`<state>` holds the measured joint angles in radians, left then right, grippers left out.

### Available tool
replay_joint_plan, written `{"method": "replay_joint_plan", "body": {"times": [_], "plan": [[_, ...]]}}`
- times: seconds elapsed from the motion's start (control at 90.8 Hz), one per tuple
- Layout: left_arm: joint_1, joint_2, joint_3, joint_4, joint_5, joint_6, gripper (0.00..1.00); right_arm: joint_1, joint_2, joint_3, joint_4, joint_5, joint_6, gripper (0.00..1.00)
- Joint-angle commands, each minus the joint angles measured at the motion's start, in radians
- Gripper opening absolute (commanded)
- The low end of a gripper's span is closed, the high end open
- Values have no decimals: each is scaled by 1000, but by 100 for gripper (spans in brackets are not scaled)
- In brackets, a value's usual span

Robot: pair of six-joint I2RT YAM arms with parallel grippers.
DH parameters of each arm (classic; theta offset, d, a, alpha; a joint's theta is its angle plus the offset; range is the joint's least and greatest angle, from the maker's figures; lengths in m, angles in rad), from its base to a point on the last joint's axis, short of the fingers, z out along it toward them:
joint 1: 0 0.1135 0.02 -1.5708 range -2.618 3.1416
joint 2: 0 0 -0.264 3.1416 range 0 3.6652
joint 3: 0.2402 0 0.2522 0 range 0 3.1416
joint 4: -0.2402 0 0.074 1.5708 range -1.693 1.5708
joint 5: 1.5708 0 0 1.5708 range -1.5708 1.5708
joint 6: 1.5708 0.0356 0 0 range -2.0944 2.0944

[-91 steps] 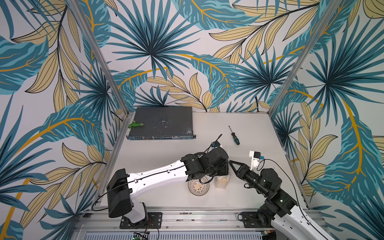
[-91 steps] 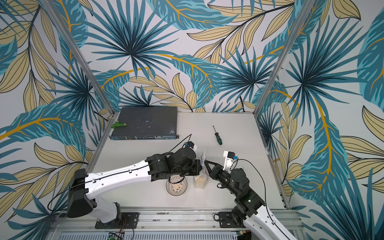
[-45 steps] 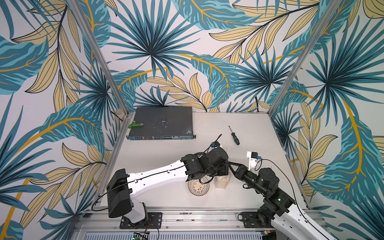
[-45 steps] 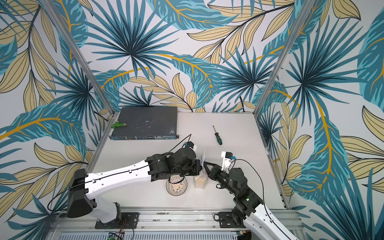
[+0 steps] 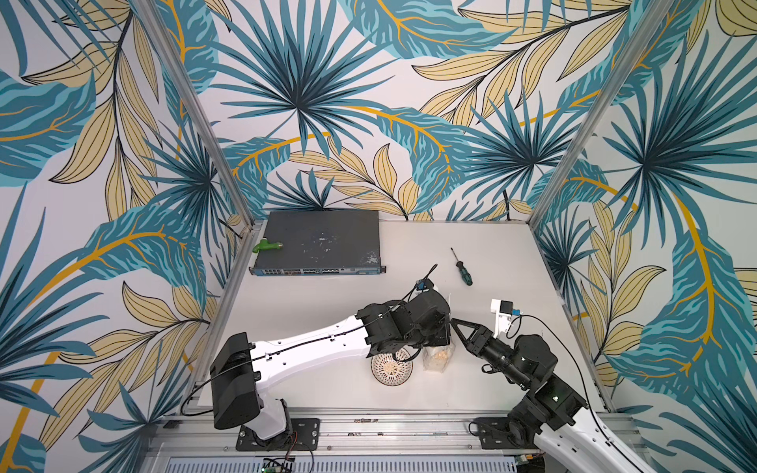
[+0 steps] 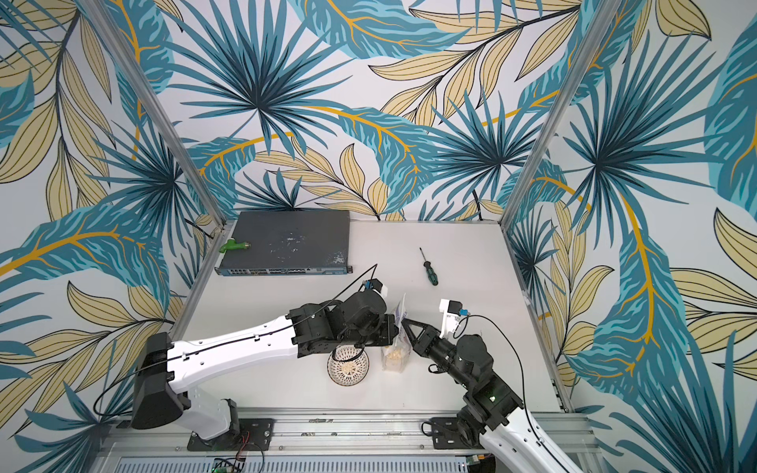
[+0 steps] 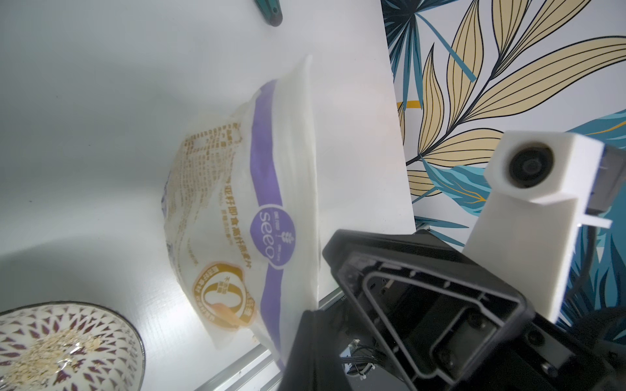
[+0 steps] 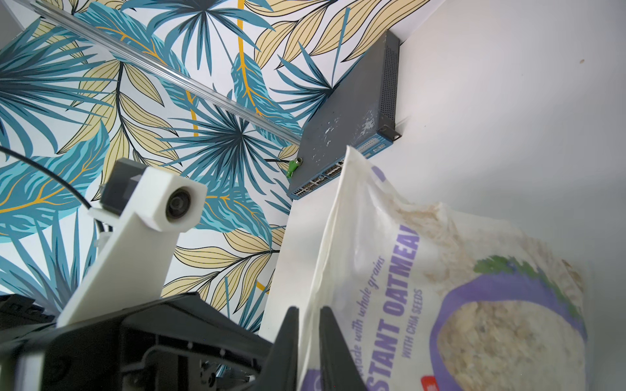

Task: Pour the oats into the breakfast bowl
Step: Open the oats bag at the center of the board.

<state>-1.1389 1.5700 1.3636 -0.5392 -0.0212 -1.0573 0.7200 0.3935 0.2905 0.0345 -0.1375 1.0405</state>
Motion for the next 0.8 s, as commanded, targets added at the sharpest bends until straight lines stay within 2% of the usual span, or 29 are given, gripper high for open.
{"method": "replay_joint_plan", "body": {"times": [0.0, 0.793], "plan": [[7, -17, -20, -45, -20, 3, 0, 4, 25, -23, 34, -25, 7, 17], [8, -13, -21, -50, -11, 2, 0, 4, 77, -11, 90, -46, 16, 16]]}}
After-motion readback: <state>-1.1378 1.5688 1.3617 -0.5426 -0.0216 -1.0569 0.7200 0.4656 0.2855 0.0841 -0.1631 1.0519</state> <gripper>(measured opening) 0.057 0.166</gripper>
